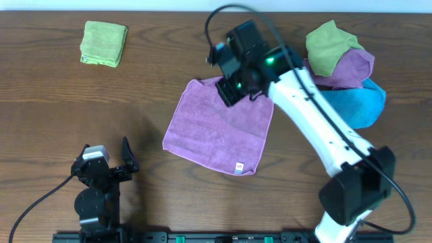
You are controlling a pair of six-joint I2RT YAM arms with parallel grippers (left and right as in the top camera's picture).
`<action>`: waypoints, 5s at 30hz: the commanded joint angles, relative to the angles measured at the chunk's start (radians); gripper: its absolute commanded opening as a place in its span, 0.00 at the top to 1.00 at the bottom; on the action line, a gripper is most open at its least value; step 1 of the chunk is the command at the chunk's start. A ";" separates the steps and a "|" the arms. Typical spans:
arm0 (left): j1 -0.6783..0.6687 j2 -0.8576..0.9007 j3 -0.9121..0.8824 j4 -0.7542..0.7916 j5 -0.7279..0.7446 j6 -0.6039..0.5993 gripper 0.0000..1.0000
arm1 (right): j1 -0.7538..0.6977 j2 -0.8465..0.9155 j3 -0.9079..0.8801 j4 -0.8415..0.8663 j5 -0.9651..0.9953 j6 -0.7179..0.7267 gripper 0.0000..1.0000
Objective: Fold the cloth
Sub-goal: 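Drag the purple cloth flat and release it with the right gripper, then move both grippers down toward the near corners of the purple cloth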
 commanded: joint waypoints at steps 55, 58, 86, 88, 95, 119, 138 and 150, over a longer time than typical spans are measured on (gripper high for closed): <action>0.000 -0.006 -0.031 -0.012 -0.018 -0.003 0.04 | -0.259 0.296 -0.289 0.509 0.240 0.156 0.99; 0.000 -0.006 -0.031 -0.012 -0.018 -0.003 0.05 | -0.259 0.342 -0.288 0.588 0.228 0.156 0.99; 0.000 -0.006 -0.031 -0.012 -0.018 -0.003 0.05 | -0.200 0.076 -0.097 0.634 0.284 0.166 0.99; 0.000 -0.006 -0.031 -0.012 -0.018 -0.004 0.05 | -0.199 0.007 -0.097 0.569 0.328 0.166 0.99; 0.000 -0.006 -0.031 -0.012 -0.018 -0.004 0.05 | -0.187 -0.209 -0.099 0.113 0.290 0.241 0.99; 0.000 -0.006 -0.031 0.072 0.074 -0.051 0.05 | 0.060 -1.068 -0.847 -0.015 -0.003 0.429 0.09; 0.000 0.015 -0.030 0.326 0.556 -0.429 0.04 | 0.034 -1.022 -0.846 0.090 0.118 0.457 0.20; 0.000 0.713 0.269 0.375 0.758 -0.468 0.04 | -0.316 -0.779 -0.752 0.193 -0.135 0.401 0.14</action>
